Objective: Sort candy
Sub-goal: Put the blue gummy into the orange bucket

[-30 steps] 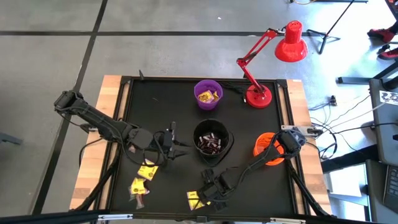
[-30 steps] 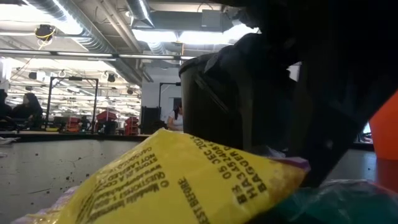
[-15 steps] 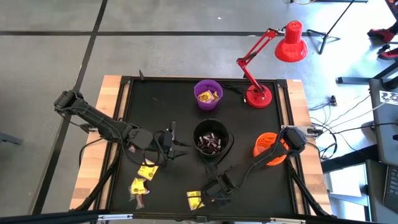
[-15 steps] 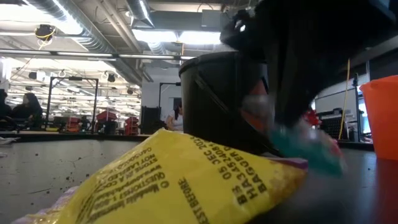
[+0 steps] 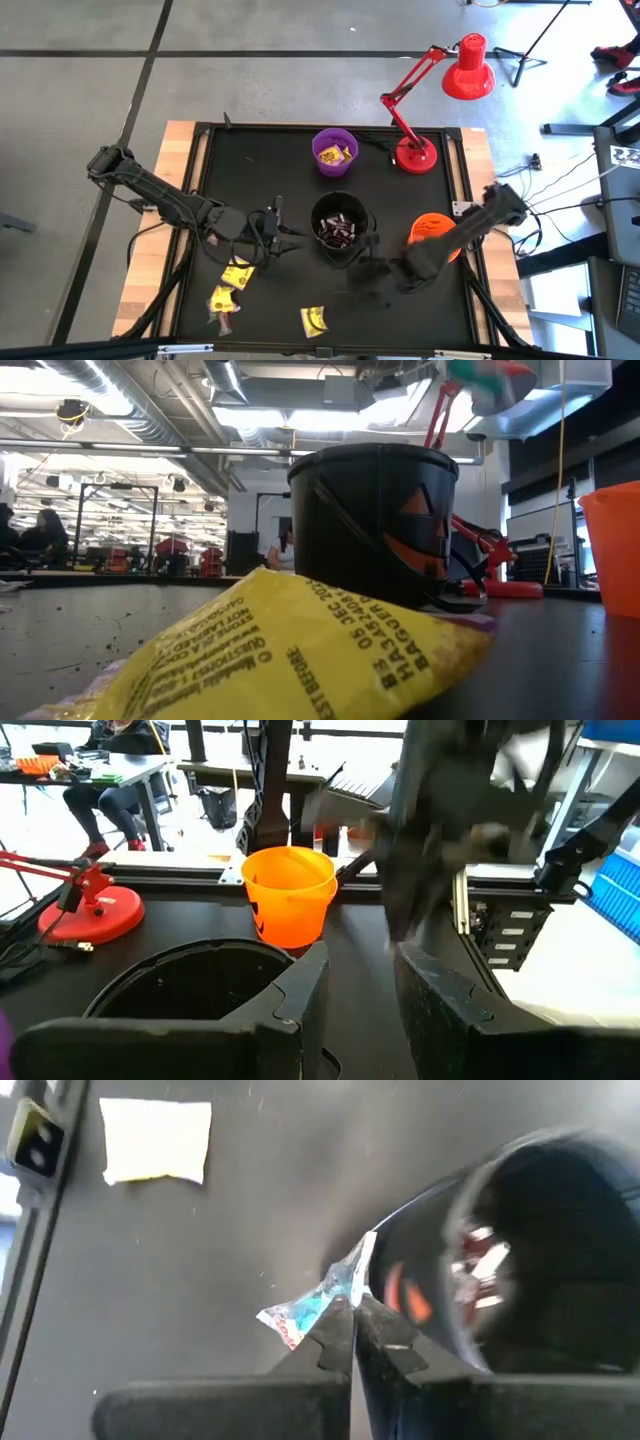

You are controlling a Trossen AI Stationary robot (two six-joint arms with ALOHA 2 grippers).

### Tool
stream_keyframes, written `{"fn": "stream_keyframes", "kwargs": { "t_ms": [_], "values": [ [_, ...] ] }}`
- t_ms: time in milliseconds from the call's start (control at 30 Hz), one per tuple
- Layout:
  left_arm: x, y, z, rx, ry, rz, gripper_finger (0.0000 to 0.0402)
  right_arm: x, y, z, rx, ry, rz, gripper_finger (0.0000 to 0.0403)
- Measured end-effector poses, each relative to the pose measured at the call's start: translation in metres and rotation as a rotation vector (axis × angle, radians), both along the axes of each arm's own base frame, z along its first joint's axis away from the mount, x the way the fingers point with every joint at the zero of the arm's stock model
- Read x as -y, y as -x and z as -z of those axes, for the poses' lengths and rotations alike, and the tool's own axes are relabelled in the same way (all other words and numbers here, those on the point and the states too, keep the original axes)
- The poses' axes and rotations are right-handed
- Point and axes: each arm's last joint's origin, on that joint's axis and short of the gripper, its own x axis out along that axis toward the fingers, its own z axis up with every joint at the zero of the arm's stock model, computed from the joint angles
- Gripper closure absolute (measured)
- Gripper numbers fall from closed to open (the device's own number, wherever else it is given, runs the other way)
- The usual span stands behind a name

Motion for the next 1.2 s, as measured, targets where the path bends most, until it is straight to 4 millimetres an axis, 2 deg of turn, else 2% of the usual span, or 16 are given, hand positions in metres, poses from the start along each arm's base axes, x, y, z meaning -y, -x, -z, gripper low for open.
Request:
{"fn": "stream_keyframes", "kwargs": {
  "t_ms": [167,300,400,600,700,833,1000,1200],
  "values": [
    [0.001,0.0,0.0,-0.005,0.002,0.002,0.0296,0.02,0.035,-0.035,0.148,0.016,0.06,0.0401],
    [0.002,0.001,0.001,-0.007,0.001,0.007,0.0296,0.046,0.069,-0.044,0.27,-0.022,0.149,0.04],
    [0.002,0.001,0.001,-0.007,0.001,0.008,0.0296,0.067,0.098,-0.036,0.354,-0.093,0.194,0.0401],
    [0.002,0.001,0.003,-0.025,-0.007,0.008,0.0296,0.111,0.156,0.0,0.5,-0.261,0.336,0.0402],
    [0.002,0.001,0.003,-0.028,-0.009,0.008,0.0296,0.127,0.18,0.014,0.558,-0.345,0.422,0.0402],
    [0.002,0.001,0.003,-0.027,-0.012,-0.003,0.0296,0.14,0.199,0.028,0.576,-0.396,0.463,0.0402],
    [0.001,0.001,0.003,-0.026,-0.014,-0.013,0.0296,0.151,0.216,0.033,0.545,-0.413,0.515,0.0402],
    [0.001,0.001,0.003,-0.025,-0.014,-0.014,0.0296,0.156,0.231,0.036,0.321,-0.467,0.523,0.0402]
  ]
}}
